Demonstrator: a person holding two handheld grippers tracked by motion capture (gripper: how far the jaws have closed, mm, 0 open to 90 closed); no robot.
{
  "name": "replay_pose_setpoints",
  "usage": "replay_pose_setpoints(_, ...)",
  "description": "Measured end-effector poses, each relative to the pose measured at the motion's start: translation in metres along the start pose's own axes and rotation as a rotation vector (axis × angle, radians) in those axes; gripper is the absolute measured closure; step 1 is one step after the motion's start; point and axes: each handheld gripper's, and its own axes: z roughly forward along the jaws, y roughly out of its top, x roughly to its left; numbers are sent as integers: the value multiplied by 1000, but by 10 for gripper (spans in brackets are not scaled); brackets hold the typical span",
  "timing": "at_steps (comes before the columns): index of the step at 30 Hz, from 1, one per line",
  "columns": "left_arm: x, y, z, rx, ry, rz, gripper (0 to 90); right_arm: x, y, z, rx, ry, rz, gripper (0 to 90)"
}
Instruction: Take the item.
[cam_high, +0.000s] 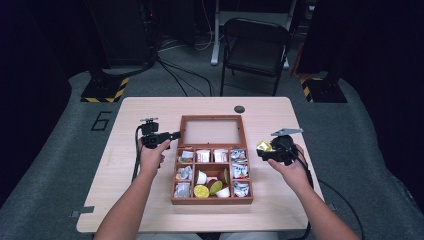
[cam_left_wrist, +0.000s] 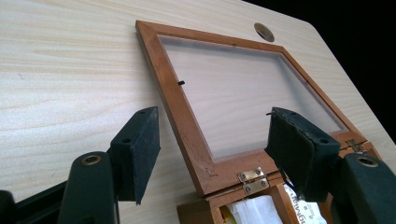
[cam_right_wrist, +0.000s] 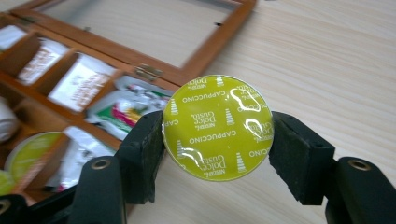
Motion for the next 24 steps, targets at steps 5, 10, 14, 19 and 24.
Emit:
replay_pose_setpoints(5, 1, 0, 0, 1, 1, 7, 343, -23, -11, 1, 0, -57, 52, 369)
replay_pose_setpoints(10, 2, 0, 0, 6, -1, 19, 343, -38, -22, 5, 18, -106, 99, 369)
replay_pose_setpoints(14, 1, 0, 0, 1, 0, 6, 343, -49, -30, 10, 39, -143, 123, 369)
replay_pose_setpoints(19, 3, -1, 0, 7, 3, 15, 343, -62, -41, 15, 67, -179, 153, 369)
replay_pose_setpoints(24, 3, -1, 1, 5, 5, 11, 343, -71, -48, 21, 75, -203, 176, 369)
